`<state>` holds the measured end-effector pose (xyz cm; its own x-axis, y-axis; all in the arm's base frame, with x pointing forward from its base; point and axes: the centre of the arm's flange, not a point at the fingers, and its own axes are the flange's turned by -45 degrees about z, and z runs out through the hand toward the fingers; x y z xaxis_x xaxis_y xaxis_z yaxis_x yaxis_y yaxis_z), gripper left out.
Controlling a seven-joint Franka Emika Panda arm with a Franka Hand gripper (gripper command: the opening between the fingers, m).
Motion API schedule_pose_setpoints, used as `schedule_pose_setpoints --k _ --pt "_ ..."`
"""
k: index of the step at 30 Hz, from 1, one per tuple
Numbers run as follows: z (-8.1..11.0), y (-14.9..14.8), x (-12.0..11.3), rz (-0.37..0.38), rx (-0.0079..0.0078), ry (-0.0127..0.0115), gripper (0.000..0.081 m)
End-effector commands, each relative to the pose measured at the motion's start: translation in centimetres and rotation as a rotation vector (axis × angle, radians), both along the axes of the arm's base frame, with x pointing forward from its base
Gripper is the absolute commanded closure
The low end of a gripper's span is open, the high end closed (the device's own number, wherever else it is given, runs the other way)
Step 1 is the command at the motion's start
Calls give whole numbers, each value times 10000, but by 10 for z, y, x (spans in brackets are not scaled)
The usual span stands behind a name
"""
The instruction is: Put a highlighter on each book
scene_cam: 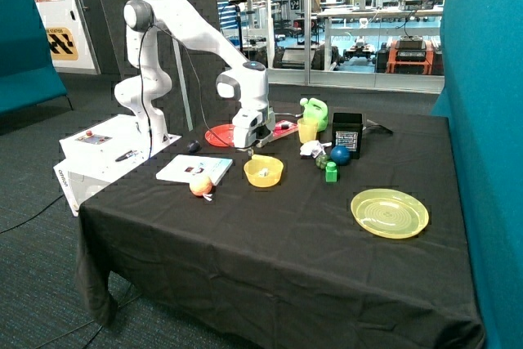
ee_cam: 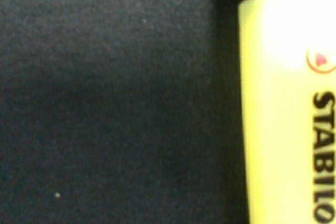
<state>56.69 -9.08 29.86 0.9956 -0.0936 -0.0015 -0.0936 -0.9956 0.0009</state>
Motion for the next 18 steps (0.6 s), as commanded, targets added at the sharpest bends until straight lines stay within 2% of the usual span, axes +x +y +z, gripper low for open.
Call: schedule_pose_setpoints --k 1,18 --pt "-11 -2 -3 45 8 -16 300" --pt "-21 8 10 470 8 -16 322"
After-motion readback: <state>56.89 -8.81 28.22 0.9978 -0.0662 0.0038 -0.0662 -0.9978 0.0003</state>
